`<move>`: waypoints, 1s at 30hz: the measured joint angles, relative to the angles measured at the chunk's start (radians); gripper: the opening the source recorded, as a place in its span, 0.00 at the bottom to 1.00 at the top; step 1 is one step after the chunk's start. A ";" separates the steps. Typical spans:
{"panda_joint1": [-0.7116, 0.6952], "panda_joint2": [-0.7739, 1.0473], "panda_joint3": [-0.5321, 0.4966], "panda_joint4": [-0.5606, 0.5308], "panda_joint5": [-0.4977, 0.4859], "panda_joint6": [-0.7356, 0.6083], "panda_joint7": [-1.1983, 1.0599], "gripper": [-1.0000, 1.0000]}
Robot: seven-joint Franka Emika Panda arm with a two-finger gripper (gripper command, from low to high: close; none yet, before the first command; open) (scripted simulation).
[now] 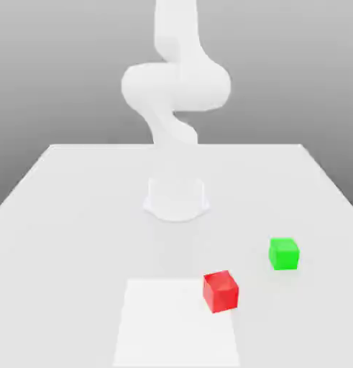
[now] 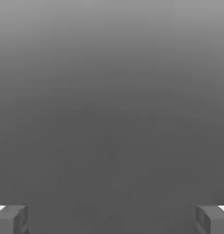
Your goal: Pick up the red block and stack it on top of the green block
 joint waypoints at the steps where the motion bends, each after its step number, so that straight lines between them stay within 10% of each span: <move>1: 0.002 0.038 0.010 -0.025 -0.005 0.024 -0.001 0.50; 18: 0.091 0.675 0.104 -0.441 0.005 0.429 -0.090 0.50; 25: 0.129 0.924 0.048 -0.430 -0.071 0.635 -0.038 0.50; 26: 0.137 0.948 0.038 -0.427 -0.079 0.655 -0.032 0.00; 30: 0.137 0.948 0.039 -0.427 -0.081 0.655 -0.030 0.00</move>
